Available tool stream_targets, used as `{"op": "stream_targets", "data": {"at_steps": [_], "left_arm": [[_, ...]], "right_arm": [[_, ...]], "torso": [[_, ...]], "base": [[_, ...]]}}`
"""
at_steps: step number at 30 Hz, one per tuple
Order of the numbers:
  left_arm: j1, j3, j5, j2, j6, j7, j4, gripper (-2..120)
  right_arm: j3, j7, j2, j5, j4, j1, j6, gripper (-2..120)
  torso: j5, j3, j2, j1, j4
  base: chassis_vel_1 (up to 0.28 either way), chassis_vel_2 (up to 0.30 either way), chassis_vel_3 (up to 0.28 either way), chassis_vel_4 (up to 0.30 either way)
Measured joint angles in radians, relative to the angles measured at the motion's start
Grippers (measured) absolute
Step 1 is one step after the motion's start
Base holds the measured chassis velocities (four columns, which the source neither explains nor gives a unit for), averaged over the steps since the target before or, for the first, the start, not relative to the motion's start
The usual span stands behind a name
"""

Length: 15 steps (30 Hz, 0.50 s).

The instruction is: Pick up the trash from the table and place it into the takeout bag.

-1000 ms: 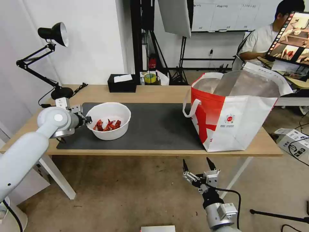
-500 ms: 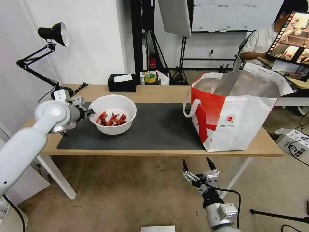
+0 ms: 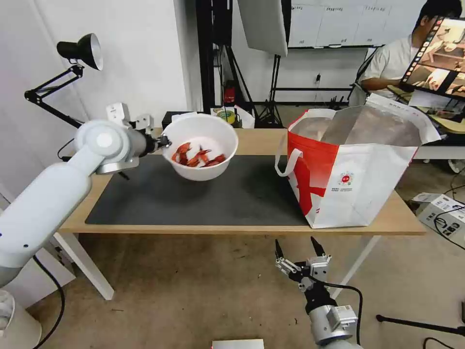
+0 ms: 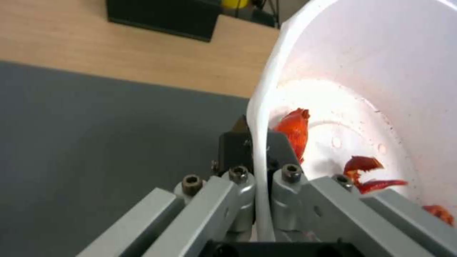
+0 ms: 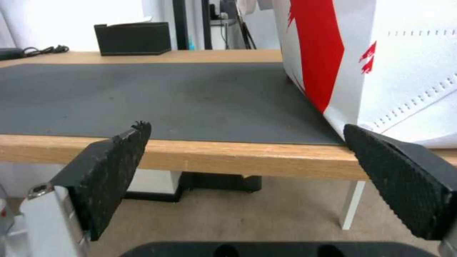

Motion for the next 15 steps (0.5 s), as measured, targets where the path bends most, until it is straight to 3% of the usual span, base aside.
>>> {"op": "stream_targets", "data": {"at_steps": [8, 15], "left_arm": [[-0.08, 0.028, -0.015, -0.035, -0.021, 0.001, 0.029, 0], [-0.243, 0.094, -0.054, -0.142, -0.022, -0.005, 0.09, 0]], "right_arm": [[0.0, 0.0, 0.0, 0.0, 0.0, 0.0, 0.0, 100], [0.0, 0.0, 0.0, 0.0, 0.0, 0.0, 0.0, 100]], "torso": [[0.0, 0.0, 0.0, 0.0, 0.0002], [0.0001, 0.0, 0.0, 0.0, 0.0001]], "base": [[0.0, 0.0, 0.0, 0.0], [0.0, 0.0, 0.0, 0.0]]}}
